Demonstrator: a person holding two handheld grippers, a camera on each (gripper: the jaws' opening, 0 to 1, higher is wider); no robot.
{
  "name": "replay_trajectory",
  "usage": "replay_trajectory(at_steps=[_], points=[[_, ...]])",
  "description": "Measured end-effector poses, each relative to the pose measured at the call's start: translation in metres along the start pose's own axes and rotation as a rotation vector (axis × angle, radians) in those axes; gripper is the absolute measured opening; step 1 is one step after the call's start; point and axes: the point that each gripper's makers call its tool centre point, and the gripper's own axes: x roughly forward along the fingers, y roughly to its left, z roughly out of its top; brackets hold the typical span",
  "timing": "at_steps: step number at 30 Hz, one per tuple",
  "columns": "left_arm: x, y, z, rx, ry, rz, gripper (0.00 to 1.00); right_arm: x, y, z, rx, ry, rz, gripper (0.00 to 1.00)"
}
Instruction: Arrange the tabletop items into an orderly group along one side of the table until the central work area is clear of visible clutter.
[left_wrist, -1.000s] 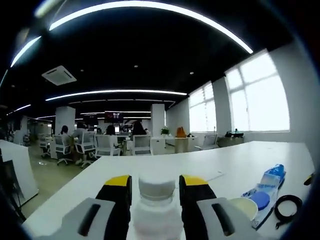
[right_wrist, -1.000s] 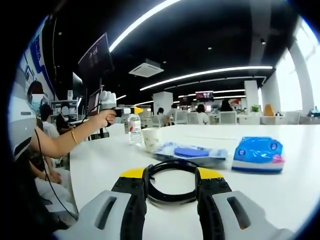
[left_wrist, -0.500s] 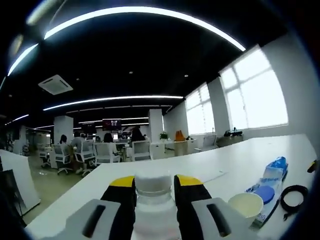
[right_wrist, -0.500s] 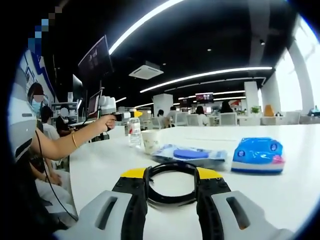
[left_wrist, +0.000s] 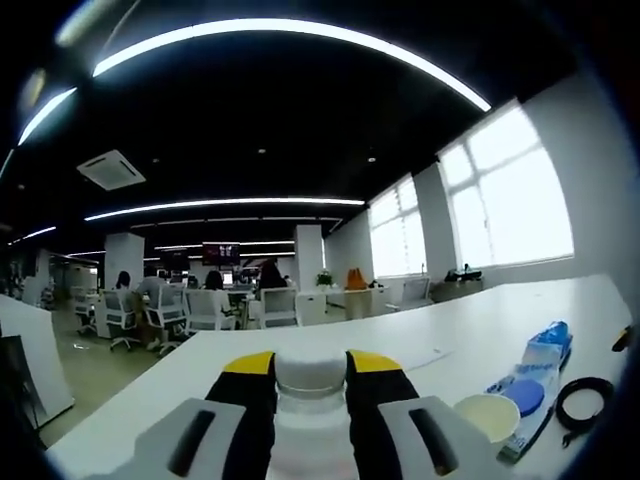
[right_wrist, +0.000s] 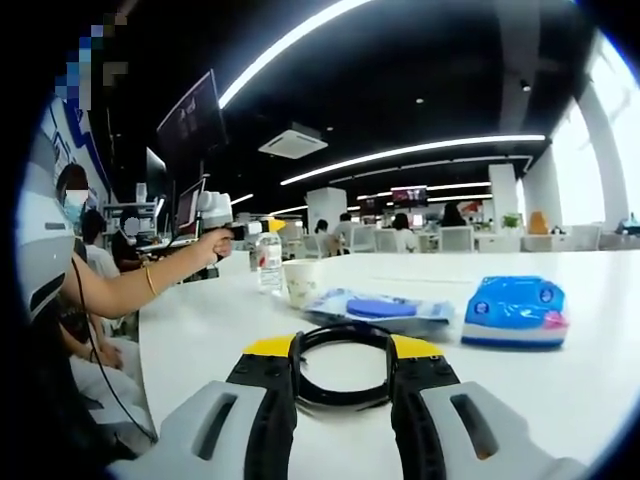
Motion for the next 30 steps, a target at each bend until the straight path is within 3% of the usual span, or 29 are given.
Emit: replay_trajectory(at_steps=[11, 19, 30], points=[[0.0, -0.014, 0.003, 0.071, 0.015, -0.039, 0.23, 0.001, -0.002, -0.002, 0.008, -0.003, -0.002, 0.33], [0.001, -0.019, 0.004, 0.01, 0.016, -0.066, 0.23, 0.003, -0.002, -0.002, 0.006, -0.006, -0.002, 0.32], [0.003, -0.039, 0.006, 0.065, 0.041, -0.116, 0.23, 0.003, -0.002, 0.0, 0.007, -0.014, -0.007, 0.32]])
